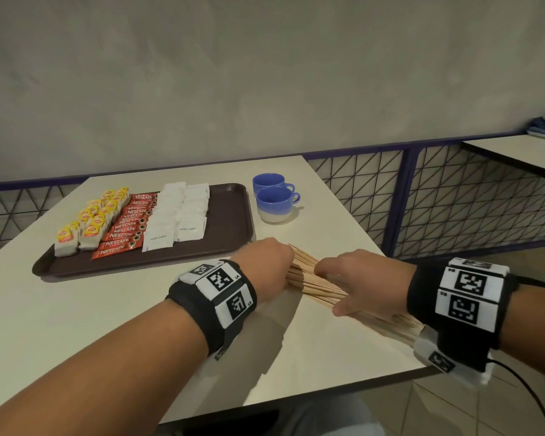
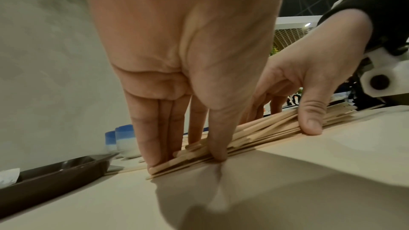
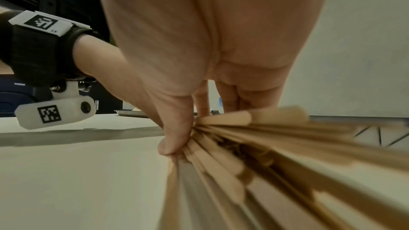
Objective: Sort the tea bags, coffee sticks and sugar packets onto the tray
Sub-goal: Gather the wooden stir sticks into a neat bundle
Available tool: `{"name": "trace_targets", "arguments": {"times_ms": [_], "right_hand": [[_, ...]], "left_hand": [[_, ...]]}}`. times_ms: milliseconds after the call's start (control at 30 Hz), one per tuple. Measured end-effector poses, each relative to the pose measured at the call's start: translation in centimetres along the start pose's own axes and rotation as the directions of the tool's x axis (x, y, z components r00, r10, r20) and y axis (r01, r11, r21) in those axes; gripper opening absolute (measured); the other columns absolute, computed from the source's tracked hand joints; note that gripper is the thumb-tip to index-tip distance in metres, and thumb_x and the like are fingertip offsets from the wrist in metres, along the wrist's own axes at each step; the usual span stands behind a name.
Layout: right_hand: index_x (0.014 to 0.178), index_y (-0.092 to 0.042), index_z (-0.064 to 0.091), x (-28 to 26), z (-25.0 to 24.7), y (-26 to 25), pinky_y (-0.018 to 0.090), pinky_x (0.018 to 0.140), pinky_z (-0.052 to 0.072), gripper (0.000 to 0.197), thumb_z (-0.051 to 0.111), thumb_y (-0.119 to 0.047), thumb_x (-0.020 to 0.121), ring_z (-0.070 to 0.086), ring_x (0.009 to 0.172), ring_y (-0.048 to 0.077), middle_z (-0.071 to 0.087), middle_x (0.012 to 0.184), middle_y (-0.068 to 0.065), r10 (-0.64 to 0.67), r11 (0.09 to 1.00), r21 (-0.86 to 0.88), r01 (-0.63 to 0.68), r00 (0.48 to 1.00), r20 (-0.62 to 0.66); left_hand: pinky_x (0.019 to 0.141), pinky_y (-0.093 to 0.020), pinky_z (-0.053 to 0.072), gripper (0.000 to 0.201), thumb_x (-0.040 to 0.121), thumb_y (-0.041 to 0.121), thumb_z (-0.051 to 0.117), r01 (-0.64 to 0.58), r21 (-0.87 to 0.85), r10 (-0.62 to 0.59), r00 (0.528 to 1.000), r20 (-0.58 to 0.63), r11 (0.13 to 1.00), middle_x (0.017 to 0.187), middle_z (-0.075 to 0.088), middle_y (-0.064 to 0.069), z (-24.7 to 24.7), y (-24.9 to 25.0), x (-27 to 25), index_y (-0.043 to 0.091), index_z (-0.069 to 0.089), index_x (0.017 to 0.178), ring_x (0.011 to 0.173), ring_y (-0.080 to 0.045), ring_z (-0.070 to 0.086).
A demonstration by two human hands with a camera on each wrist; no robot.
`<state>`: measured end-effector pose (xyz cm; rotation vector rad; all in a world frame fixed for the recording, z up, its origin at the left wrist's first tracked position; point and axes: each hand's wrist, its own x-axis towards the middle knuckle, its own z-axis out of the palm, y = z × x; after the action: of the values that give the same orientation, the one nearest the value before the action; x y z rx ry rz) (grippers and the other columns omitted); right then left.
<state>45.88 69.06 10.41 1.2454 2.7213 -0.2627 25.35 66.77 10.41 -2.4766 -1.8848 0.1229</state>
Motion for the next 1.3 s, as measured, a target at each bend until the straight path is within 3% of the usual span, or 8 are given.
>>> {"name": "trace_targets", "arguments": {"times_ms": [167, 300, 433, 667, 933, 1067, 1200, 1300], "right_hand": [[0.143, -0.037, 0.045, -0.9, -0.3, 0.2, 0.039, 0.097, 0.051, 0.068, 0.079, -0.041, 0.085, 0.056, 0.112, 0.016, 0.061, 0.127, -0.005, -0.024, 1.0, -0.01, 0.024, 1.0, 0.01], [0.147, -0.04, 0.041, -1.6, -0.6, -0.1, 0.036, 0.102, 0.047, 0.071, 0.078, -0.04, 0.086, 0.053, 0.118, 0.014, 0.058, 0.132, -0.007, -0.047, 0.998, -0.028, 0.047, 0.999, 0.023], [0.148, -0.04, 0.04, -2.3, -0.6, -0.2, 0.033, 0.106, 0.044, 0.07, 0.076, -0.04, 0.088, 0.051, 0.121, 0.012, 0.055, 0.137, -0.01, -0.056, 0.998, -0.032, 0.057, 0.998, 0.029], [0.147, -0.041, 0.041, -2.7, -0.3, -0.4, 0.031, 0.105, 0.044, 0.068, 0.075, -0.038, 0.088, 0.051, 0.12, 0.01, 0.054, 0.137, -0.012, -0.041, 0.999, -0.035, 0.042, 0.999, 0.011], [0.145, -0.047, 0.041, -3.0, -0.1, -0.1, 0.022, 0.103, 0.042, 0.065, 0.074, -0.039, 0.089, 0.05, 0.119, 0.002, 0.052, 0.137, -0.024, -0.038, 0.999, -0.001, 0.038, 0.999, -0.008], [0.147, -0.046, 0.041, -3.1, 0.0, 0.0, 0.017, 0.105, 0.037, 0.066, 0.073, -0.04, 0.09, 0.046, 0.122, -0.002, 0.049, 0.139, -0.026, -0.054, 0.999, 0.003, 0.054, 0.998, -0.015], [0.147, -0.045, 0.041, -3.1, 0.1, 0.1, 0.019, 0.107, 0.038, 0.066, 0.073, -0.04, 0.09, 0.046, 0.123, -0.002, 0.049, 0.14, -0.026, -0.056, 0.998, 0.006, 0.056, 0.998, -0.014], [0.146, -0.046, 0.041, -3.0, 0.2, 0.3, 0.021, 0.107, 0.04, 0.066, 0.073, -0.041, 0.089, 0.047, 0.121, -0.003, 0.049, 0.138, -0.028, -0.052, 0.998, 0.017, 0.052, 0.999, -0.011]], "left_hand": [[0.075, -0.032, 0.041, 0.022, 0.098, 0.025, 0.058, -0.018, 0.034, 0.019, 1.0, -0.017, 0.999, 0.113, 0.065, -0.012, -0.3, 0.5, -2.0, 0.012, 0.062, 0.115, 0.1, -0.029, 0.063], [0.092, -0.036, 0.048, 0.052, 0.091, 0.04, 0.064, -0.028, 0.021, 0.03, 0.997, -0.077, 0.999, 0.127, 0.051, -0.009, 0.3, -0.2, -2.6, 0.016, 0.047, 0.134, 0.117, -0.029, 0.051], [0.111, -0.046, 0.042, 0.076, 0.082, 0.048, 0.067, -0.013, -0.13, 0.024, 0.996, 0.083, 0.991, 0.14, 0.047, -0.002, 0.4, -0.6, -1.9, 0.023, 0.037, 0.148, 0.129, -0.026, 0.044], [0.107, -0.045, 0.049, 0.066, 0.085, 0.03, 0.066, 0.073, -0.263, 0.003, 0.961, 0.278, 0.962, 0.139, 0.05, -0.006, -0.7, 0.2, -1.8, 0.019, 0.042, 0.146, 0.124, -0.029, 0.055], [0.094, -0.045, 0.054, 0.04, 0.089, 0.038, 0.061, 0.061, -0.258, -0.021, 0.988, 0.156, 0.964, 0.12, 0.057, -0.006, 1.0, -0.4, -2.8, 0.024, 0.048, 0.125, 0.108, -0.027, 0.06], [0.095, -0.044, 0.056, 0.062, 0.071, 0.054, 0.068, 0.191, -0.246, -0.137, 0.965, 0.222, 0.95, 0.12, 0.057, -0.004, 0.4, -1.9, -2.9, 0.023, 0.051, 0.122, 0.11, -0.024, 0.06], [0.081, -0.033, 0.06, 0.048, 0.068, 0.058, 0.074, 0.245, -0.272, -0.166, 0.945, 0.282, 0.931, 0.098, 0.071, 0.003, 0.1, -3.1, -3.7, 0.024, 0.07, 0.1, 0.087, -0.016, 0.067], [0.081, -0.031, 0.052, 0.056, 0.077, 0.061, 0.07, 0.219, -0.18, -0.154, 0.936, 0.318, 0.959, 0.116, 0.065, 0.0, -0.3, -3.5, -4.7, 0.023, 0.065, 0.118, 0.102, -0.021, 0.063]]}}
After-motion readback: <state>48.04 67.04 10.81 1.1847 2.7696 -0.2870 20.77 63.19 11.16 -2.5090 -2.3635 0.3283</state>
